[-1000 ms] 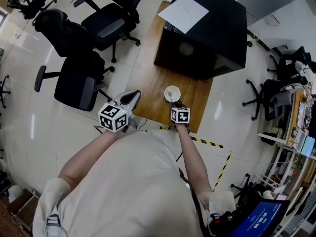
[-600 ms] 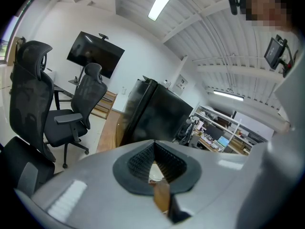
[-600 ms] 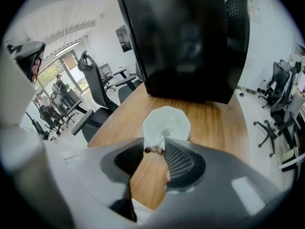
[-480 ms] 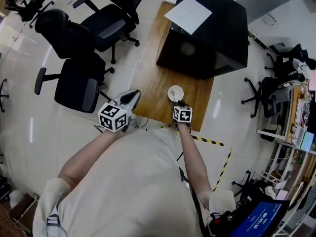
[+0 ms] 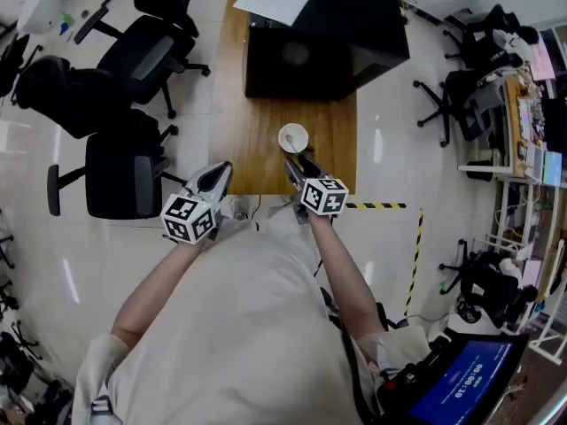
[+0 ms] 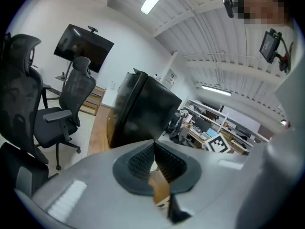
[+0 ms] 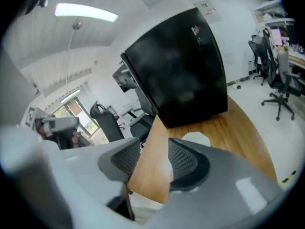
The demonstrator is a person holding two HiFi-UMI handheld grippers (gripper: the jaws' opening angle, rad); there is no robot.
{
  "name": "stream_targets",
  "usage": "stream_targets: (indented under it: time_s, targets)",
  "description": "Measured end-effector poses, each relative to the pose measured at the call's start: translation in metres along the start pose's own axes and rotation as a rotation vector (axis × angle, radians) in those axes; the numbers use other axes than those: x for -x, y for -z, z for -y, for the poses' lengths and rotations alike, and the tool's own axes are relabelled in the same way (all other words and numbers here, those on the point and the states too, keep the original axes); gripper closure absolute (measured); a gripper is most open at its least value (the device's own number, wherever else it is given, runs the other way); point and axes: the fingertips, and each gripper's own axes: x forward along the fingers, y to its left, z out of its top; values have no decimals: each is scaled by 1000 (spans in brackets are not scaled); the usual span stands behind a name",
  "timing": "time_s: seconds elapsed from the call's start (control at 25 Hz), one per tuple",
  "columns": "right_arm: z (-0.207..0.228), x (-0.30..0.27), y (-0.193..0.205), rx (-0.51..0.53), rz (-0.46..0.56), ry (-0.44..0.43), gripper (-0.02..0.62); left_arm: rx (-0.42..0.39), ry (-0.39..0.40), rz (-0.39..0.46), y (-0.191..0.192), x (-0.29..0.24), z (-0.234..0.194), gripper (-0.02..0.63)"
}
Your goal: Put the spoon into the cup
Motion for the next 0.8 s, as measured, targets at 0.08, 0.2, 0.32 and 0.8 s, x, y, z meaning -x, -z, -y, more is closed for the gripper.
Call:
stream_targets:
  time_s: [0.08, 0.2, 0.32, 0.8]
  targets:
    - [-29, 19, -26, -24, 95, -50, 411, -18, 52, -31, -1, -5, 10, 628]
    - [-55, 49, -66, -52, 239, -111, 411, -99, 131, -66, -7, -16, 32, 629]
    - [-70, 77, -90, -49, 333, -184, 417, -186, 144, -64, -12, -19, 50, 627]
    - [-23, 187, -81, -41, 431, -238, 440, -150, 73, 29, -3, -31, 122, 629]
